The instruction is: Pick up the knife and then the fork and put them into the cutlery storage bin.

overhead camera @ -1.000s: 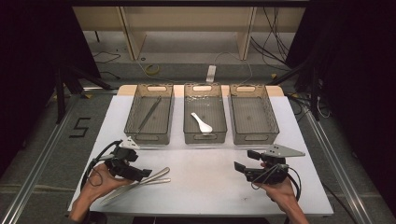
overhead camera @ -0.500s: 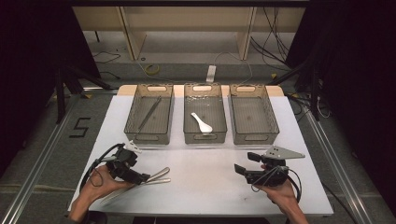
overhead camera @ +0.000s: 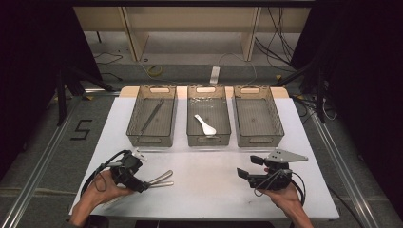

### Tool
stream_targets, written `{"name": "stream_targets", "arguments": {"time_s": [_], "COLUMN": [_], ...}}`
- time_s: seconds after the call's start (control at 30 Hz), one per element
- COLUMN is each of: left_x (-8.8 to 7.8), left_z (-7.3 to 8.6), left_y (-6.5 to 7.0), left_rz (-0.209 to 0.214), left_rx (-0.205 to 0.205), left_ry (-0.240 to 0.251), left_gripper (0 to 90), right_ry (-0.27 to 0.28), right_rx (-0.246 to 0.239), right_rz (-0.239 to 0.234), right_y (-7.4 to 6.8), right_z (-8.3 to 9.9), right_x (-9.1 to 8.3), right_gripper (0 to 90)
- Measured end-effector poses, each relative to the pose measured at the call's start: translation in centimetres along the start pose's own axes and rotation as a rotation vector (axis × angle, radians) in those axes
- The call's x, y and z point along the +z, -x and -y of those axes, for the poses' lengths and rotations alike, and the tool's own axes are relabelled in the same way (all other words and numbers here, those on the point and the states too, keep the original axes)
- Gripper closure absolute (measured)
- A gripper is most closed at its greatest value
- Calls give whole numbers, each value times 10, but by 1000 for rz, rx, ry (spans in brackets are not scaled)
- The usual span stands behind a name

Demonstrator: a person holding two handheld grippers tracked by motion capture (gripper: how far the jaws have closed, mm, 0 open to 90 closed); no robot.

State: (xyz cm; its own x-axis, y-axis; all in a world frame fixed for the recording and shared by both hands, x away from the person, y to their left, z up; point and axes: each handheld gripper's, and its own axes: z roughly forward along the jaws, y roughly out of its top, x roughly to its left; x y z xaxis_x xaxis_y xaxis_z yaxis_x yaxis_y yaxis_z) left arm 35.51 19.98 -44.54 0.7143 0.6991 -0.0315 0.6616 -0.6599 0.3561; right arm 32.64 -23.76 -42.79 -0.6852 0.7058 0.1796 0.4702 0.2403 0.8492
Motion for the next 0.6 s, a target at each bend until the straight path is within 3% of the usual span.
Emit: {"name": "stream_targets", "arguments": {"time_s": [0.6], "left_x": [14], "left_z": [5], "left_y": [4], "left_rz": [-28], "left_rx": [63], "left_ry": [-110], "left_gripper": [462], "right_ry": [-9], "right_rx": [-9], "right_rz": [-4], "right_y": [-3], "right_z": [-1], "right_x": [1], "right_gripper": [269]}}
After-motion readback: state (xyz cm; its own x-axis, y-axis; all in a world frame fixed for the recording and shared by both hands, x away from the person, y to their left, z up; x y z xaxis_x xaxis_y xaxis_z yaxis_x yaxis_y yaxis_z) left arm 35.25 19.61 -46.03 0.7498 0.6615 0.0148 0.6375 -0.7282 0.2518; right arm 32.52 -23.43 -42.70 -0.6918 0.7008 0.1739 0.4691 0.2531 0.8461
